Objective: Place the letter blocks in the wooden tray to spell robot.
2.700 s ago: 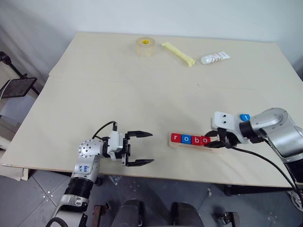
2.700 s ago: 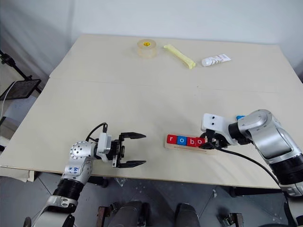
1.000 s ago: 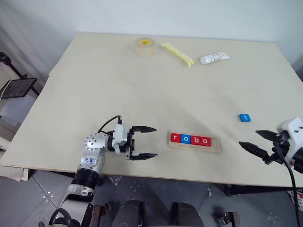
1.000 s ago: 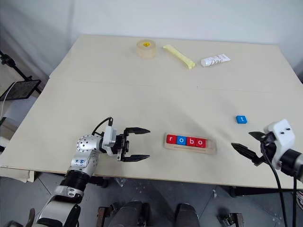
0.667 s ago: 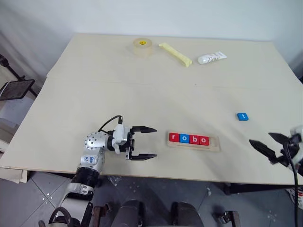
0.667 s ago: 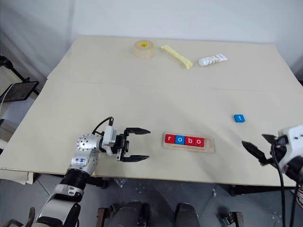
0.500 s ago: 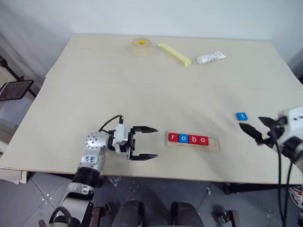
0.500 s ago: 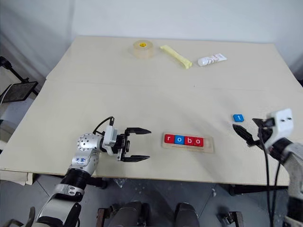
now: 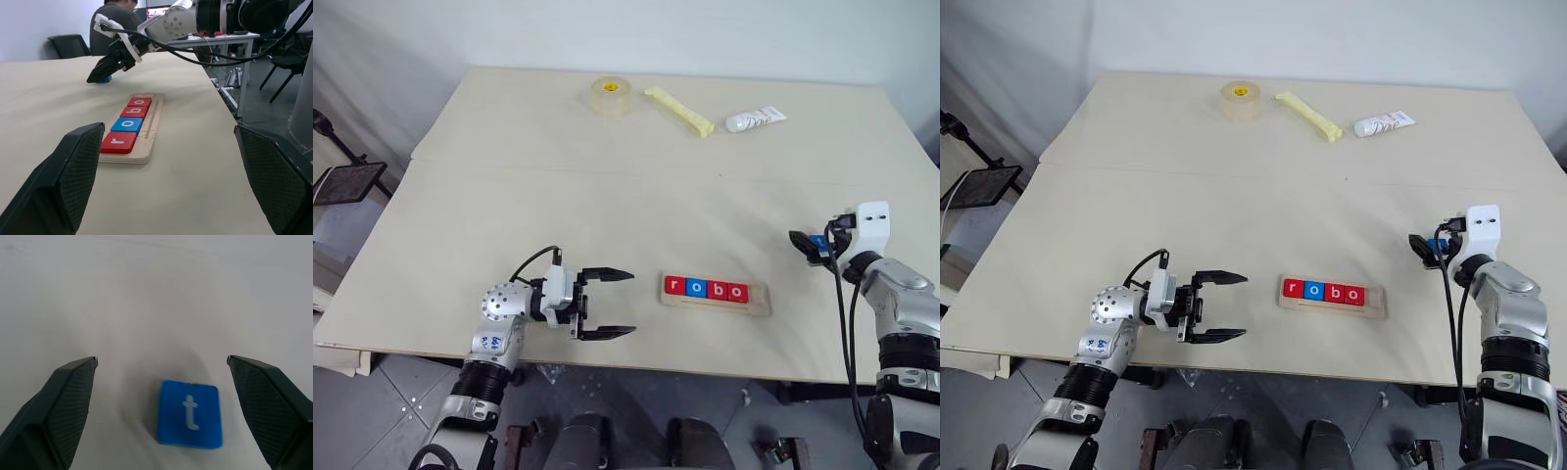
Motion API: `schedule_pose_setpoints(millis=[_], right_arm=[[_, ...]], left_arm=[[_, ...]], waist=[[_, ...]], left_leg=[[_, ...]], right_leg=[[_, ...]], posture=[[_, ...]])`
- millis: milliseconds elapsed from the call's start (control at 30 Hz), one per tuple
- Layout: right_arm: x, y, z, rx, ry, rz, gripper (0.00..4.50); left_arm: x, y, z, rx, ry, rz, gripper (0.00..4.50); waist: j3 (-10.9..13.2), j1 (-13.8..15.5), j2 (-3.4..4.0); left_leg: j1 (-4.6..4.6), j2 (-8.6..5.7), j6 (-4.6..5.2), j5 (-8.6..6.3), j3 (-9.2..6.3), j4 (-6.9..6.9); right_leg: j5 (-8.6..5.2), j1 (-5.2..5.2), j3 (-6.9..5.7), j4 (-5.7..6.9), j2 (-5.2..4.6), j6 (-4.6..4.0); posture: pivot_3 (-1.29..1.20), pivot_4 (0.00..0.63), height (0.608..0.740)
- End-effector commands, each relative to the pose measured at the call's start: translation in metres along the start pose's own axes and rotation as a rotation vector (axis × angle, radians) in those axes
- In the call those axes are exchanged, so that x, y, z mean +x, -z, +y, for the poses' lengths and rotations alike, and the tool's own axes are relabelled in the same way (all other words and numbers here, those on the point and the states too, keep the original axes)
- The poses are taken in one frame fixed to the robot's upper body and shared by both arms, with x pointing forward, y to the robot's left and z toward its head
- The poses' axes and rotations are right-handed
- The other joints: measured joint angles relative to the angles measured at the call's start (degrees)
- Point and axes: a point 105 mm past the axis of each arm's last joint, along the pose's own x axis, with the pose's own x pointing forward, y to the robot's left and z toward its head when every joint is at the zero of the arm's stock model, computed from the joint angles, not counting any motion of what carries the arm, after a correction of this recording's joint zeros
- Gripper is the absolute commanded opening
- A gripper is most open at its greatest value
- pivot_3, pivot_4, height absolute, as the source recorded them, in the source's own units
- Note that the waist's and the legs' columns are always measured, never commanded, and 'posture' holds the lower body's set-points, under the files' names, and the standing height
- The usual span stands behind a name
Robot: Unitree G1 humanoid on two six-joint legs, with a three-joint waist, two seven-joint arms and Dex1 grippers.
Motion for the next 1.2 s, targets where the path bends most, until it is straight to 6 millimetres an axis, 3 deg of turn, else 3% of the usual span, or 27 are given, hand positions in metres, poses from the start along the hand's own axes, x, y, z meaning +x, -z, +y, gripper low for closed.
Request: schedule_pose_setpoints(millis=[33, 333, 433, 667, 800, 867, 1000, 1200], right_arm=[[-0.001, -0.006, -0.007, -0.001, 0.041, -0.020, 4.45], [-0.004, 0.010, -0.010, 0.071, 0.081, 0.035, 4.45], [-0.004, 0.011, -0.009, 0.086, 0.090, 0.035, 3.82], [-0.010, 0.012, -0.011, 0.096, 0.112, 0.035, 1.48], [-0.016, 0.009, -0.011, 0.092, 0.136, 0.013, 1.48], [-0.030, 0.002, -0.005, 0.087, 0.154, -0.023, 1.48], [-0.062, -0.006, 0.016, 0.103, 0.173, -0.065, 1.48], [-0.090, 0.004, 0.045, 0.107, 0.165, -0.028, 1.48]], left_arm=[[0.001, -0.007, 0.001, 0.031, -0.006, -0.011, 4.50], [0.004, -0.006, 0.004, 0.029, -0.007, -0.016, 4.50], [0.006, -0.006, 0.006, 0.030, -0.002, -0.019, 4.50], [0.007, -0.005, 0.006, 0.031, 0.004, -0.021, 4.50], [0.006, -0.005, 0.006, 0.029, 0.006, -0.020, 4.50], [0.005, -0.005, 0.006, 0.026, 0.013, -0.021, 4.50], [0.003, -0.002, 0.007, 0.021, 0.022, -0.014, 4.50], [0.004, 0.000, 0.008, 0.012, 0.037, -0.019, 4.50]], waist=[[0.00, -0.04, 0.00], [0.00, -0.15, 0.01], [0.00, -0.12, 0.01], [0.00, 0.20, 0.01], [0.00, 0.42, 0.01], [-0.01, 0.65, 0.01], [-0.03, 0.64, 0.08], [-0.04, 0.57, 0.10]], left_leg=[[0.00, 0.00, 0.00, 0.00, 0.01, 0.00], [0.01, 0.01, 0.00, 0.00, 0.01, 0.01], [0.01, 0.01, 0.00, 0.00, 0.01, 0.01], [0.00, 0.00, 0.00, 0.00, -0.01, 0.02], [0.00, -0.01, 0.00, 0.00, -0.01, 0.02], [-0.01, -0.01, 0.00, 0.00, -0.02, 0.01], [-0.04, 0.00, -0.01, -0.01, -0.09, -0.07], [0.02, 0.01, -0.02, 0.00, 0.04, -0.03]], right_leg=[[0.00, 0.00, 0.00, -0.01, 0.00, 0.00], [0.00, 0.02, 0.01, -0.01, 0.00, 0.00], [0.00, 0.03, 0.01, -0.01, 0.00, 0.00], [0.00, 0.03, 0.00, 0.00, 0.00, 0.00], [0.00, 0.04, 0.01, -0.02, 0.00, 0.00], [0.00, 0.02, 0.00, -0.03, 0.00, 0.00], [0.00, -0.03, -0.03, 0.01, 0.00, 0.00], [0.00, -0.01, 0.08, -0.02, 0.03, 0.00]], posture=[[0.00, 0.150, 0.740], [0.00, 0.150, 0.740], [0.00, 0.150, 0.740], [0.00, 0.150, 0.740], [0.00, 0.150, 0.740], [0.00, 0.150, 0.740], [0.00, 0.150, 0.740], [0.00, 0.150, 0.740]])
